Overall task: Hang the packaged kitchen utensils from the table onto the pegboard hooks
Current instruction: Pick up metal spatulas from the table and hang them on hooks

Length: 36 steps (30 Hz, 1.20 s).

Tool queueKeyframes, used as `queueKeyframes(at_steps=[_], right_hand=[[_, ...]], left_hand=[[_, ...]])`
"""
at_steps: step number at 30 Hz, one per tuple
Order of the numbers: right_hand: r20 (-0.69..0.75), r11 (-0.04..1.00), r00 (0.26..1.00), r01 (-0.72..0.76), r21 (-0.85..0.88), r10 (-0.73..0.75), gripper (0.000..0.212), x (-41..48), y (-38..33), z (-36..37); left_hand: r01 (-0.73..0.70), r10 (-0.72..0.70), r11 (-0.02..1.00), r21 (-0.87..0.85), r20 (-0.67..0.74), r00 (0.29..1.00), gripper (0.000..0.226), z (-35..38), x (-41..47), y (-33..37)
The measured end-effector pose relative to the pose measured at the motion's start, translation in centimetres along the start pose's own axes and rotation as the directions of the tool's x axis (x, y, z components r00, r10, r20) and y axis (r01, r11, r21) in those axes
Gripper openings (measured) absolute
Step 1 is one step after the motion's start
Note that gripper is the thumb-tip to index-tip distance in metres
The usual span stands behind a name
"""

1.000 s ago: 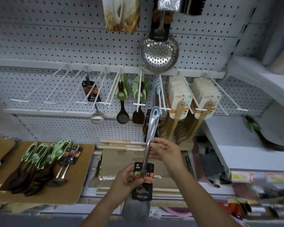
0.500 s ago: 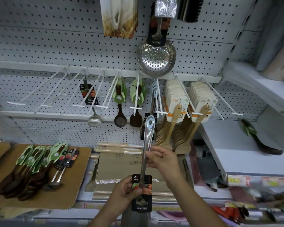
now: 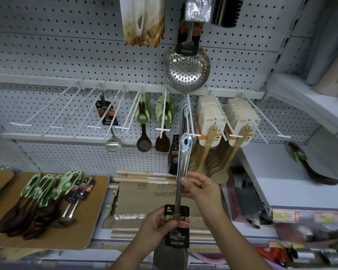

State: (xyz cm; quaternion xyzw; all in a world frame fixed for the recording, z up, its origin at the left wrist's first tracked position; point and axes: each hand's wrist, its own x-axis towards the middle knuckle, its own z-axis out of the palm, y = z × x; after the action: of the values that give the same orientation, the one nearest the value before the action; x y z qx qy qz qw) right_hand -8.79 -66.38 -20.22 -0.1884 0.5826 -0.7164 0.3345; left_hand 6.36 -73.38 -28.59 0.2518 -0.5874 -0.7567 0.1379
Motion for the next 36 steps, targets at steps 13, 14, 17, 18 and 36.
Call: queueKeyframes(at_steps=[13, 14, 17, 18, 36], right_hand=[[-0.106, 0.994, 0.994, -0.015, -0.106, 0.003, 0.03, 2.1, 0.7, 0.1], [-0.115, 0.993, 0.993, -0.017, -0.12, 0.003, 0.029, 2.3, 0.8, 0.1], [-0.127, 0.988, 0.992, -0.001, -0.154, -0.019, 0.019, 3.4, 1.0, 0.2], [-0.137, 0.987, 0.99, 0.001, -0.161, -0.024, 0.017, 3.9, 1.1, 0.3], [-0.277, 0.956, 0.957, 0.001, -0.295, -0.087, 0.021, 15.4, -0.8, 2.5]], left_hand=[[-0.017, 0.015, 1.0, -0.022, -0.081, 0.997, 0.028, 0.5, 2.5, 0.2], [-0.012, 0.011, 1.0, -0.018, -0.088, 0.996, 0.029, 0.5, 2.9, 0.1], [-0.019, 0.018, 1.0, -0.006, -0.104, 0.994, 0.022, 0.5, 4.4, 0.3], [-0.019, 0.019, 1.0, 0.002, -0.116, 0.993, 0.021, 0.5, 5.0, 0.4], [0.082, -0.046, 0.922, 0.378, -0.104, 0.993, 0.019, -1.3, 18.9, 4.3]])
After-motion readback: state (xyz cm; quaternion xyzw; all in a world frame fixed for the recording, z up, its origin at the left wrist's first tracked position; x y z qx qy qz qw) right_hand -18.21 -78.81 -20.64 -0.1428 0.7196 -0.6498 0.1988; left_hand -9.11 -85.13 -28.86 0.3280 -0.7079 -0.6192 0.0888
